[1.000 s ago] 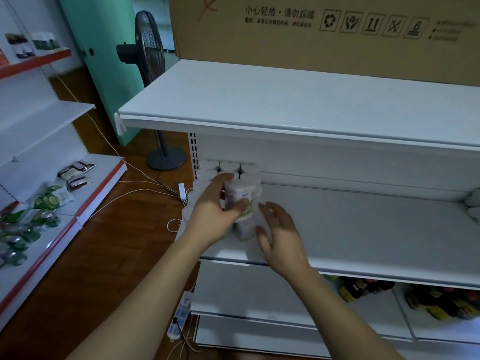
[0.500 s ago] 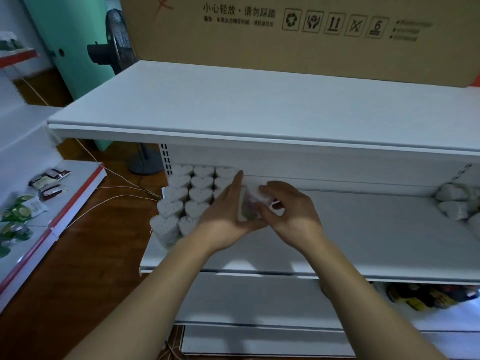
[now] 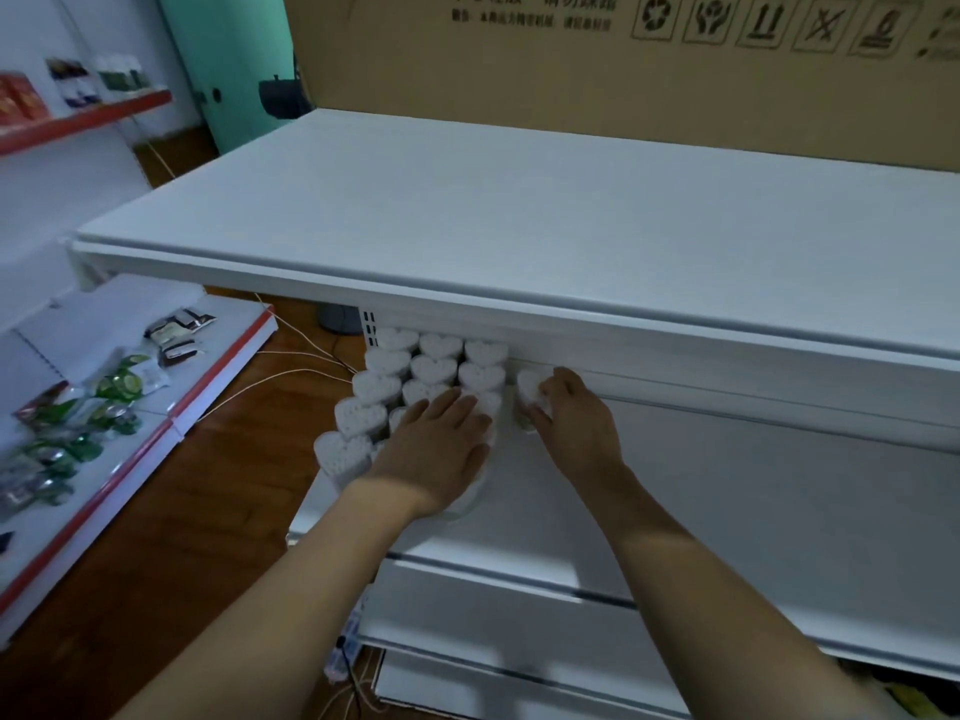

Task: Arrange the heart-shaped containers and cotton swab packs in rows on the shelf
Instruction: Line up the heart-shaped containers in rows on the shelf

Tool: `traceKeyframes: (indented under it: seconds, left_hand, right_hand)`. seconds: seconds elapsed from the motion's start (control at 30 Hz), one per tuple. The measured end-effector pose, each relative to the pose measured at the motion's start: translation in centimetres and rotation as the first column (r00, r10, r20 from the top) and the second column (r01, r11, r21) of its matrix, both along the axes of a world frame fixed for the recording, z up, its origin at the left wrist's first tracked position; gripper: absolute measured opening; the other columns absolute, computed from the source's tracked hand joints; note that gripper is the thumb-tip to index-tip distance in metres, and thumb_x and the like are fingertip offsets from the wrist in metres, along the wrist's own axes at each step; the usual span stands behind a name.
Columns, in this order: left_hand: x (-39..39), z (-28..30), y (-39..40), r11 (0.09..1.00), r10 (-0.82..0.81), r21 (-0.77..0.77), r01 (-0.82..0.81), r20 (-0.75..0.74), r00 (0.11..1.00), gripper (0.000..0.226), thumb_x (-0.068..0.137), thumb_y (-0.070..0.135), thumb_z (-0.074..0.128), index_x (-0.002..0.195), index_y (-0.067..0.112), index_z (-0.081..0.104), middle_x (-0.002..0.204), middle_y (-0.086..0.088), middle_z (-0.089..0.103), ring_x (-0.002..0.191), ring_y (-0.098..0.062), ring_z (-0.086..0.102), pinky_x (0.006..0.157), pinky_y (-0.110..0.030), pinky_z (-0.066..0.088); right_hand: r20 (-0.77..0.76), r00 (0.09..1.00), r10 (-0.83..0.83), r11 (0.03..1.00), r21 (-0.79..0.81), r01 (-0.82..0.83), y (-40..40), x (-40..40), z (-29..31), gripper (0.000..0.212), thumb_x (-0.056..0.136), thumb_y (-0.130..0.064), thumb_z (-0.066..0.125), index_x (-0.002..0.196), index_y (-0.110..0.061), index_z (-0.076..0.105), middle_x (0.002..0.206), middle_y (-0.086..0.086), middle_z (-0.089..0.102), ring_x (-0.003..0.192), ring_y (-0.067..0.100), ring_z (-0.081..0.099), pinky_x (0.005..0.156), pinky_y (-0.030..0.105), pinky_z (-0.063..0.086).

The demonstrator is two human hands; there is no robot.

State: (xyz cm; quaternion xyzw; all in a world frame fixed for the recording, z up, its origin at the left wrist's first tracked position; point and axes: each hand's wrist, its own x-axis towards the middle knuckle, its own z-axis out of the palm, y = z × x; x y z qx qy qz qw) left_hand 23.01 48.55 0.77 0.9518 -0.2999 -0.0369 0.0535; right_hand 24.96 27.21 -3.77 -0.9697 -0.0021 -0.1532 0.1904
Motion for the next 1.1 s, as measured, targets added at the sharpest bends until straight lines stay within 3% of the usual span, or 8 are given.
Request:
traceKeyframes:
  seconds: [0.1,0.2,0.27,0.47,0.6,0.73,0.93,1.1]
  left_hand:
    - [0.2,-0.3,0.3,0.999,-0.015,-0.034,0.015,0.008,1.000,0.052,0.107,0.043,0.023,0.152,0.020,0.037,0.164,-0.004,0.022,0.153,-0.021,0.011,0.121,-0.038,0.010]
    - [0.3,-0.3,0.3,0.998,-0.037,-0.040,0.038,0.019,0.999,0.080,0.090,0.055,0.000,0.149,0.020,0.041,0.162,-0.006,0.029,0.151,-0.023,0.020,0.120,-0.038,0.016]
    - [0.5,-0.5,0.4,0.998,-0.045,-0.036,0.046,0.027,0.999,0.086,0.085,0.054,-0.004,0.147,0.019,0.043,0.160,-0.006,0.031,0.150,-0.024,0.023,0.119,-0.038,0.017]
    - [0.9,-0.5,0.5,0.995,-0.054,-0.083,0.057,0.039,0.998,0.070,0.092,0.051,0.012,0.135,0.016,0.055,0.147,-0.007,0.046,0.139,-0.028,0.039,0.112,-0.042,0.031]
    - [1.1,-0.4,0.4,0.994,-0.027,-0.105,0.030,0.029,0.999,0.047,0.104,0.042,0.035,0.142,0.018,0.047,0.150,-0.004,0.040,0.140,-0.025,0.035,0.111,-0.037,0.029]
    - [1.3,0.2,0.4,0.992,-0.023,-0.121,0.028,0.049,0.999,0.047,0.103,0.038,0.043,0.144,0.015,0.045,0.153,-0.007,0.039,0.142,-0.028,0.033,0.111,-0.039,0.031]
    - [1.3,1.6,-0.9,0.980,0.013,-0.201,0.008,0.103,0.995,0.064,0.091,0.048,0.026,0.128,0.008,0.059,0.132,-0.013,0.058,0.125,-0.035,0.051,0.100,-0.045,0.042]
    - [-0.1,2.1,-5.8,0.961,-0.020,-0.272,0.051,0.115,0.993,0.046,0.099,0.035,0.045,0.134,0.006,0.056,0.136,-0.014,0.055,0.131,-0.035,0.045,0.106,-0.047,0.036]
  right_hand:
    - [-0.031,1.000,0.005,0.998,-0.065,-0.007,-0.2,0.8,-0.8,0.037,0.095,-0.024,0.062,0.126,-0.002,0.060,0.151,0.022,0.041,0.111,0.045,0.060,0.085,0.051,0.053]
    - [-0.031,0.999,0.033,0.992,-0.119,-0.036,-0.4,1.3,-1.7,0.053,0.089,-0.012,0.065,0.141,-0.008,0.052,0.155,0.022,0.035,0.123,0.047,0.051,0.086,0.056,0.054]
    - [-0.047,0.998,0.030,0.990,-0.137,-0.037,-0.4,1.7,-1.8,0.058,0.087,-0.011,0.064,0.144,-0.011,0.050,0.155,0.022,0.035,0.128,0.049,0.044,0.086,0.057,0.054]
    - [-0.106,0.993,0.057,0.963,-0.255,-0.083,-1.0,2.3,-0.6,0.065,0.088,-0.012,0.055,0.151,-0.015,0.038,0.158,0.013,0.031,0.141,0.041,0.030,0.101,0.056,0.044]
    - [-0.160,0.986,0.050,0.956,-0.279,-0.094,-1.2,2.1,-0.4,0.070,0.091,-0.016,0.052,0.156,-0.018,0.027,0.164,0.008,0.020,0.148,0.037,0.019,0.110,0.054,0.036]
    - [-0.200,0.980,0.026,0.953,-0.291,-0.084,-1.1,1.7,0.2,0.073,0.095,-0.017,0.046,0.159,-0.021,0.011,0.166,0.007,0.006,0.151,0.034,0.008,0.116,0.050,0.029]
    - [-0.131,0.991,-0.039,0.967,-0.253,0.004,-2.5,-0.6,2.5,0.066,0.093,-0.016,0.052,0.154,-0.007,0.030,0.161,0.019,0.023,0.147,0.041,0.022,0.111,0.055,0.035]
    - [-0.073,0.991,-0.113,0.965,-0.245,0.092,-4.9,-6.3,2.6,0.063,0.093,-0.021,0.057,0.151,-0.006,0.037,0.160,0.021,0.026,0.146,0.042,0.023,0.114,0.054,0.033]
